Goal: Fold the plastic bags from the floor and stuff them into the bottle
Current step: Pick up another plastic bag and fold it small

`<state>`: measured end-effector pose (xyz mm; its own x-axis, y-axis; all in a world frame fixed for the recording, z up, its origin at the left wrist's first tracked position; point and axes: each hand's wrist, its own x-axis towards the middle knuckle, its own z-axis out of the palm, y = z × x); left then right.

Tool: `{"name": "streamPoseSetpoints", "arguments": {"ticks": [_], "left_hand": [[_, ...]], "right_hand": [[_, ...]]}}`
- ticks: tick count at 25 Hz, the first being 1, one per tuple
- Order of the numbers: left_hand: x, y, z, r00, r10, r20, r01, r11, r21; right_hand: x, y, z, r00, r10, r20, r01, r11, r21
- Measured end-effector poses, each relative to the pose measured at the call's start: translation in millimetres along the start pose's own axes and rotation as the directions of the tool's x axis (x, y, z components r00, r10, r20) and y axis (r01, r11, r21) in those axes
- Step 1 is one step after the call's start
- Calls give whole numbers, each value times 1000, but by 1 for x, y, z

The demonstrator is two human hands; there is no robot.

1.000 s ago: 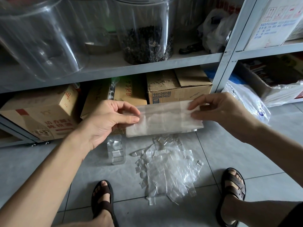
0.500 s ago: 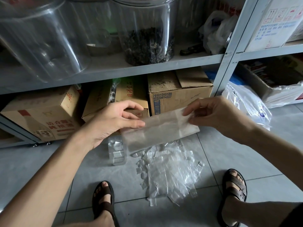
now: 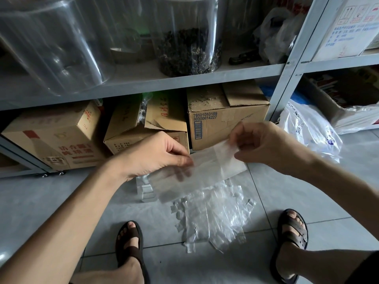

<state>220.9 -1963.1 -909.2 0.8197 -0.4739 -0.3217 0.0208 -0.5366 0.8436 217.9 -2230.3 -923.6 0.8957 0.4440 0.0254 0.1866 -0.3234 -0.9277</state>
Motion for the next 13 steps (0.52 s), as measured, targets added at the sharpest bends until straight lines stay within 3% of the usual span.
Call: {"name": "streamPoseSetpoints", "arguments": {"ticks": [2,4,6,8,11,13], "left_hand": [[0,0,2,1000,-2,11,2,1000,23],[1,2,6,999,-6,41,4,998,57],[3,4,9,997,-3,79,-9,989,150],[4,5,12,992,-11,124,-18,972,233],[3,5,14,984,-19,176,-20,977,214],[1,3,12,981,-31,191,-3,984,176]], "right_hand": [[1,-2,4,999,-28,38,28,1000,11],[4,-1,12,993,-113,45,121,938,-325],[10,-1,25,968,-203,145,250,777,-578],[14,-2,39,955,-159,252,276,786,-553],[15,-4,47,956,10,293,142,859,-492],[16,-3,46,952,38,303,105,891,-442]]}}
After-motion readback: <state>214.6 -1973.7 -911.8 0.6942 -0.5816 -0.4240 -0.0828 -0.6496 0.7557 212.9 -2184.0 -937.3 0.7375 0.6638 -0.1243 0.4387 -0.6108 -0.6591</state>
